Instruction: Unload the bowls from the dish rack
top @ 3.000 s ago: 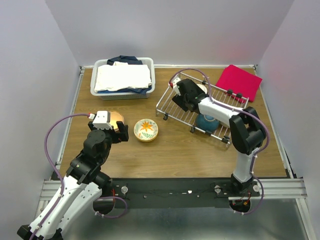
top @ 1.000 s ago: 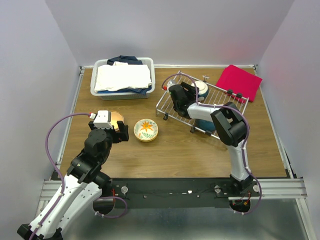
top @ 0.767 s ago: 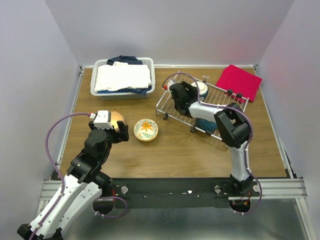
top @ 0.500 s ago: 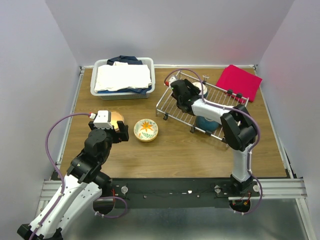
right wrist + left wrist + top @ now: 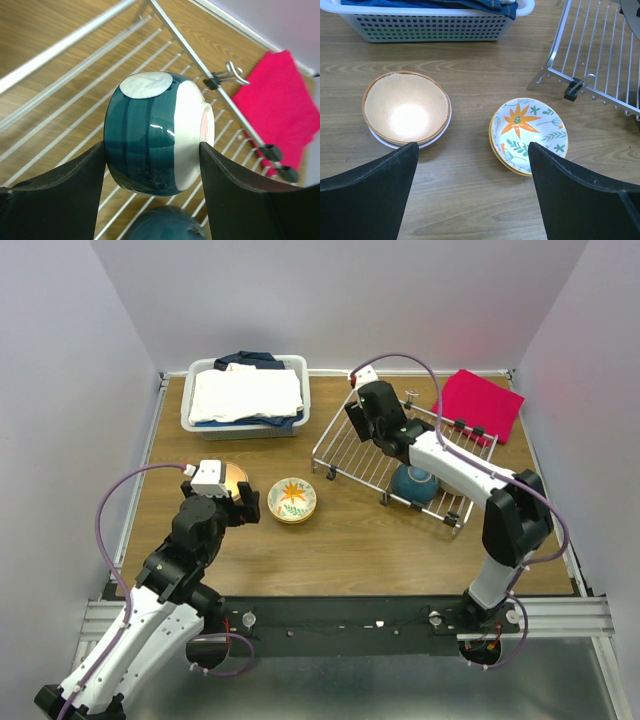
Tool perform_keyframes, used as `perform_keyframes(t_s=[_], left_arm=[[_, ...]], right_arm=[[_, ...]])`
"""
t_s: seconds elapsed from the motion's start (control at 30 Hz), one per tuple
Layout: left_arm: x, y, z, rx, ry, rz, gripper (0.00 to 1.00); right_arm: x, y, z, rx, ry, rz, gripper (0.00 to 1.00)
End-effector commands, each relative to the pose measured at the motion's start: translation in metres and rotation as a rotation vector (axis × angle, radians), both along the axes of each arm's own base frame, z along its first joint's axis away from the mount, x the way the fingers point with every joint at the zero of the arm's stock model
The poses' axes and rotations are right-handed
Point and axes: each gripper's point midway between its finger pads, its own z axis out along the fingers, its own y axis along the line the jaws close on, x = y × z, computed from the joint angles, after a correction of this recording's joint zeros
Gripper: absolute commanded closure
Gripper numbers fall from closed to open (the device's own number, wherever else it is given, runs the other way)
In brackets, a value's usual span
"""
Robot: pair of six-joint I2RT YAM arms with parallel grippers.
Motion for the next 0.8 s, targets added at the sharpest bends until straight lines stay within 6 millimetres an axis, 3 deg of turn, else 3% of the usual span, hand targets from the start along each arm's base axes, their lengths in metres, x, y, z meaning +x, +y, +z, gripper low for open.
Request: perform_keyframes(t_s=[0.0,0.2,0.27,0.3,0.37,0.4,0.5,0.53,0.6,0.77], left_arm=[[0.001,-0.018,0.005,-0.037,-0.018,-0.086,0.01],[0.008,-0.039,0.016,-0.135,-0.045,-0.139,0.01],[0.011,-0.047,0.015,-0.163,-0.028,-0.16,0.01],[0.014,-0.051,0.021,-0.18,-0.044,-0.165,0.01],[0.016,-0.06,0.021,-0.208,-0.029,-0.19,0.01],[0.018,-0.063,0.026,-0.227,-0.044,-0.2,0.01],[0.025,-0.074,0.037,-0.281,-0.066,-0.223,0.01],[0.026,-0.077,0.039,-0.293,-0.068,-0.228,0.01],[0.03,-0.083,0.041,-0.31,-0.064,-0.238,0.01],[0.042,-0.096,0.05,-0.352,-0.087,-0.264,0.01]], right_arm=[[-0.021,0.026,0.039,0.301,-0.019,0.052,0.5],[-0.046,0.047,0.058,0.52,0.009,0.132,0.5],[-0.057,0.056,0.076,0.612,0.005,0.178,0.5],[-0.063,0.058,0.073,0.634,0.019,0.192,0.5],[-0.077,0.069,0.092,0.725,0.02,0.265,0.5],[-0.082,0.071,0.089,0.744,0.035,0.276,0.5],[-0.104,0.085,0.106,0.861,0.067,0.371,0.5],[-0.11,0.087,0.1,0.899,0.097,0.37,0.5],[-0.123,0.094,0.118,0.978,0.086,0.435,0.5],[-0.151,0.107,0.126,1.154,0.163,0.516,0.5]])
